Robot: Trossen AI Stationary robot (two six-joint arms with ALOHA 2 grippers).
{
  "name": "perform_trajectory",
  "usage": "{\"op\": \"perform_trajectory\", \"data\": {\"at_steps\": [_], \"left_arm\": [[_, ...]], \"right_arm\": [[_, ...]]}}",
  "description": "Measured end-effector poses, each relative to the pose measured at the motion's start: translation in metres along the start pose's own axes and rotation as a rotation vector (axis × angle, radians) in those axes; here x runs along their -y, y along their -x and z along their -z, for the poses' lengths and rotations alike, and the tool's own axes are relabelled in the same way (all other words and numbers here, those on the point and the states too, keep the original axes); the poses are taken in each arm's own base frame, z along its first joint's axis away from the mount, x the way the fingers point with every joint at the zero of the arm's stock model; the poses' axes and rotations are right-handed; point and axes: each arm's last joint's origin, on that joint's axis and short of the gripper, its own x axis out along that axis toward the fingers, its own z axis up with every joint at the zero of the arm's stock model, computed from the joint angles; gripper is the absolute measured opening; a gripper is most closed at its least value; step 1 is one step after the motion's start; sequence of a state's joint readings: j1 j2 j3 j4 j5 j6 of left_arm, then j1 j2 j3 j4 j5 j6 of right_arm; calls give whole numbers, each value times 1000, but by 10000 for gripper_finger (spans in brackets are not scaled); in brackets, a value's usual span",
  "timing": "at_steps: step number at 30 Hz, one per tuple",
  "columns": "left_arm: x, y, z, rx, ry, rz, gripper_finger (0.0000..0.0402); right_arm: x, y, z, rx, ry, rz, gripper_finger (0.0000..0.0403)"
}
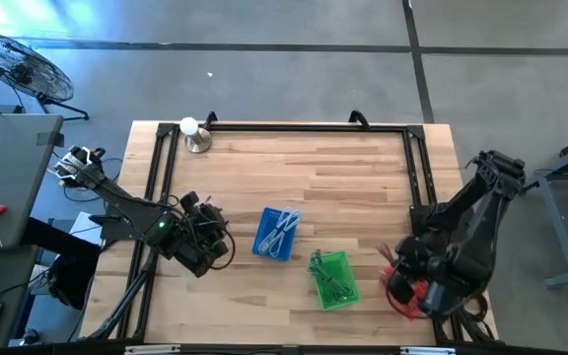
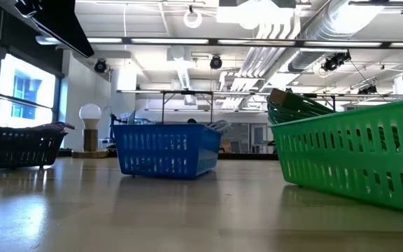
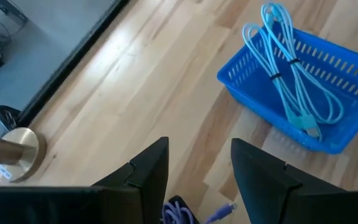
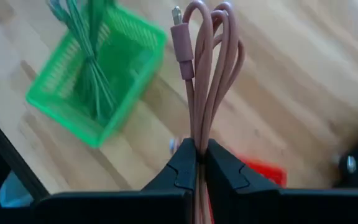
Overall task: Pick & Place USB Port
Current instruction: Put the pink USB cable into the red bin
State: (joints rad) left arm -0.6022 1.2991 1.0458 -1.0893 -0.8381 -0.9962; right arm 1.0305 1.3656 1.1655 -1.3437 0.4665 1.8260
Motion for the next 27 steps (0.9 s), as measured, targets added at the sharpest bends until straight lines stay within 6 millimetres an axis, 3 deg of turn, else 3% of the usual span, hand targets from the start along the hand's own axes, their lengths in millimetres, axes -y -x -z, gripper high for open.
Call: {"op": "perform_trajectory", "data": {"at_steps": [6, 14, 23, 27], "left_arm": [[3, 0, -4, 62, 92, 0, 168], [6, 0, -7, 105, 81, 7, 168], [6, 0, -6, 84, 81, 24, 168], [6, 0, -6, 84, 81, 24, 168]], "right_arm": [[0, -4, 26, -90, -57, 133, 7], [6, -22, 57, -102, -88, 109, 7], [12, -52, 70, -132, -122, 62, 9], [13, -56, 72, -143, -134, 54, 32]]}}
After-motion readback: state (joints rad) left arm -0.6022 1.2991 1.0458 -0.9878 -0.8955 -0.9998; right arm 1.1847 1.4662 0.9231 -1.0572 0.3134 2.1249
